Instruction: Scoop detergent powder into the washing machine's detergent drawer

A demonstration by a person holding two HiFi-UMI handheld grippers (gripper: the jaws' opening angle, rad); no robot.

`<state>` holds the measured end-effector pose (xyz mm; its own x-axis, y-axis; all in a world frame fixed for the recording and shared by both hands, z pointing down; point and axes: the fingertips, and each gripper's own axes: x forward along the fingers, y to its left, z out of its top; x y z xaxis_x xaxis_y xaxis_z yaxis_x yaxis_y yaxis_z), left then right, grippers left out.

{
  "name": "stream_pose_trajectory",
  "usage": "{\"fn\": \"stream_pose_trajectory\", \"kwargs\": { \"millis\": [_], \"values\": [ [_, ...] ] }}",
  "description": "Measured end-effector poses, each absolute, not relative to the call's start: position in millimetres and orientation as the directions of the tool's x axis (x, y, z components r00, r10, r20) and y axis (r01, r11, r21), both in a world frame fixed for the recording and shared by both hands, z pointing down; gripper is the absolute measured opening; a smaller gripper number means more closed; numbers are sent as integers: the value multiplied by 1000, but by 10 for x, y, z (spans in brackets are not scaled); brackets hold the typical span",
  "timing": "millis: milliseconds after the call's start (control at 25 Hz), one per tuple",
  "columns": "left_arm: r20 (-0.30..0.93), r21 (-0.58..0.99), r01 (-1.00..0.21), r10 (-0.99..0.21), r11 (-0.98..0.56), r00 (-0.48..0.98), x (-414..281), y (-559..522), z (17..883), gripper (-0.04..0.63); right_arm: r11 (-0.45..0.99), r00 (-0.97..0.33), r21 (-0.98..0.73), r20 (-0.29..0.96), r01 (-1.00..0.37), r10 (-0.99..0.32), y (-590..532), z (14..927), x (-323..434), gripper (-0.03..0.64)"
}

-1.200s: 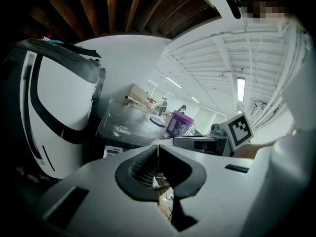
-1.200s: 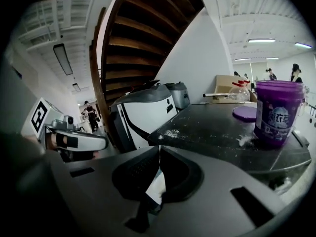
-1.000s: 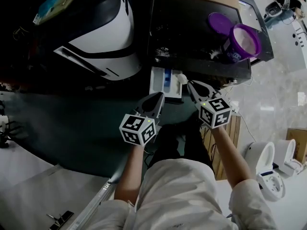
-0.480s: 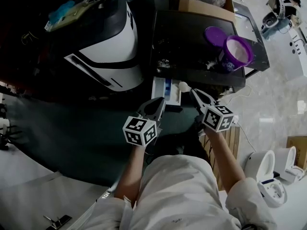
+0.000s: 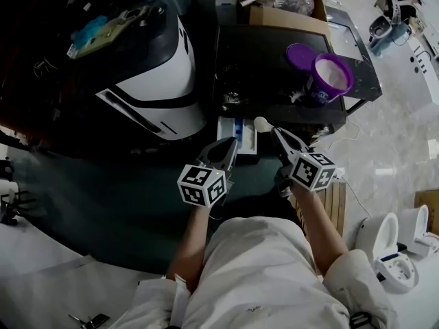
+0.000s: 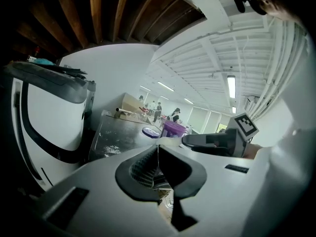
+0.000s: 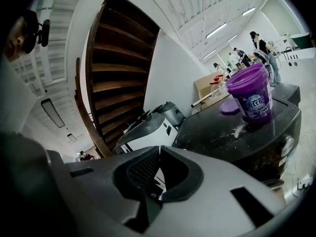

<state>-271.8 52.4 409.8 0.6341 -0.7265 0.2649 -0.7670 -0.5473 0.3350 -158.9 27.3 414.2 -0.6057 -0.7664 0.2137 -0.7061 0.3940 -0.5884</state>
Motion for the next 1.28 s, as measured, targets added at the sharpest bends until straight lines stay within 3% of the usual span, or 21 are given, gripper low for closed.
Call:
{"fn": "stream_pose_trajectory", "kwargs": {
  "millis": [1280],
  "values": [
    [258, 317, -773, -734, -550, 628, -2696, 500, 4011, 20, 463, -599, -452, 225, -763, -768, 446, 4025, -1675, 8]
  ]
}}
